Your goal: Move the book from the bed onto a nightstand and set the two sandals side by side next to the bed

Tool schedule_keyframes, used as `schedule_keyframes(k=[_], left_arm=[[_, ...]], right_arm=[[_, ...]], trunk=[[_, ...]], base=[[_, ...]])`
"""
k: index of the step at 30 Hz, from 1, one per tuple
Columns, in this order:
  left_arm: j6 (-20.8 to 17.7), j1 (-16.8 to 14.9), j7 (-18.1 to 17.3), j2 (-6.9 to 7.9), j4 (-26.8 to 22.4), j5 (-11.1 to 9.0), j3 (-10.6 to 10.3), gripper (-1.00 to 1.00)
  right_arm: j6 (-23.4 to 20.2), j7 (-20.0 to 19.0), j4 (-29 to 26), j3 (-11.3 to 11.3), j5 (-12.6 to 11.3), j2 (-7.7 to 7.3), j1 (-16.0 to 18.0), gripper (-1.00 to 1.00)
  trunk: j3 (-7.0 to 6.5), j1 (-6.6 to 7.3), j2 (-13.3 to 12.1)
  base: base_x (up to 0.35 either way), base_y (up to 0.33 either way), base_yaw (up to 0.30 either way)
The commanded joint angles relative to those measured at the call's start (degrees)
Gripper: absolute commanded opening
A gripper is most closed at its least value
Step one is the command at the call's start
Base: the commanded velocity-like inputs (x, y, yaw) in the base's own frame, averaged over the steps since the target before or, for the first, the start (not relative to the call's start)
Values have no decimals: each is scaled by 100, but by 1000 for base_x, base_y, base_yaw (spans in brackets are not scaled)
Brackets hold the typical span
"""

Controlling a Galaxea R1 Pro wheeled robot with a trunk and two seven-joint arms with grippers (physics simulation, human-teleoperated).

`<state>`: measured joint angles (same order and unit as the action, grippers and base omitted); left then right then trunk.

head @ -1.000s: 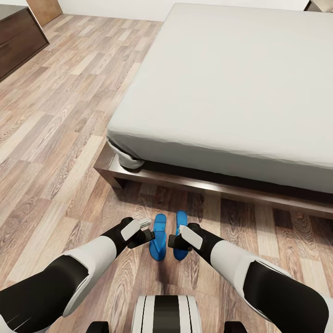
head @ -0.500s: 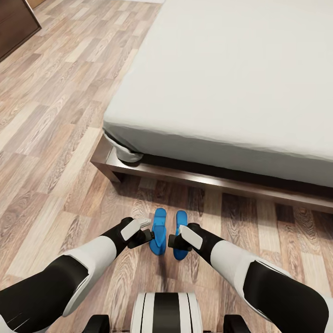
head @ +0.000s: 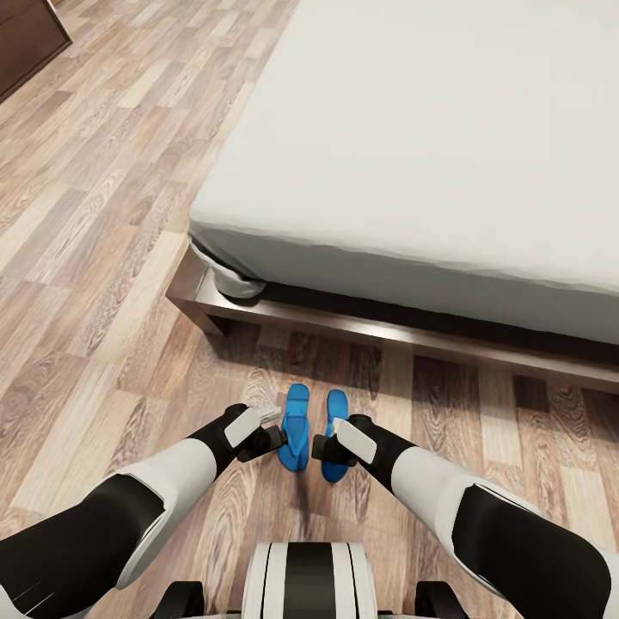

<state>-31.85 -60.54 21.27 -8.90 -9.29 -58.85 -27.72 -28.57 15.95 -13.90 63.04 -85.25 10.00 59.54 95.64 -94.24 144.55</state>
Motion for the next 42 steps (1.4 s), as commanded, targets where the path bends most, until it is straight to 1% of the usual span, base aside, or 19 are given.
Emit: schedule_keyframes(k=[1,5,8,32,36,42], left_arm=[[-14,-1,44,2,-11,-59,-40,100],[-14,-1,44,2,-11,-57,-40,100],[-14,-1,44,2,-15,-57,-40,100],[-14,-1,44,2,-14,-56,-40,100],[-14,-1,44,2,-13,-56,-40,100],[-14,-1,44,8,-11,-56,-40,100]], right_arm=[[15,0,-6,24,-44,0,5,-100],[128,-172,-7,32,-39,0,5,-100],[150,-210,-7,33,-36,0,5,-100],[162,-226,-7,36,-35,0,5,-100],[166,-226,-7,41,-29,0,5,-100],[236,-224,-5,45,-27,0,5,-100]], trunk=[[4,1,2],[4,1,2],[4,1,2],[4,1,2],[92,-9,7],[92,-9,7]], base=[[0,0,0],[0,0,0],[0,0,0],[0,0,0],[0,0,0],[0,0,0]])
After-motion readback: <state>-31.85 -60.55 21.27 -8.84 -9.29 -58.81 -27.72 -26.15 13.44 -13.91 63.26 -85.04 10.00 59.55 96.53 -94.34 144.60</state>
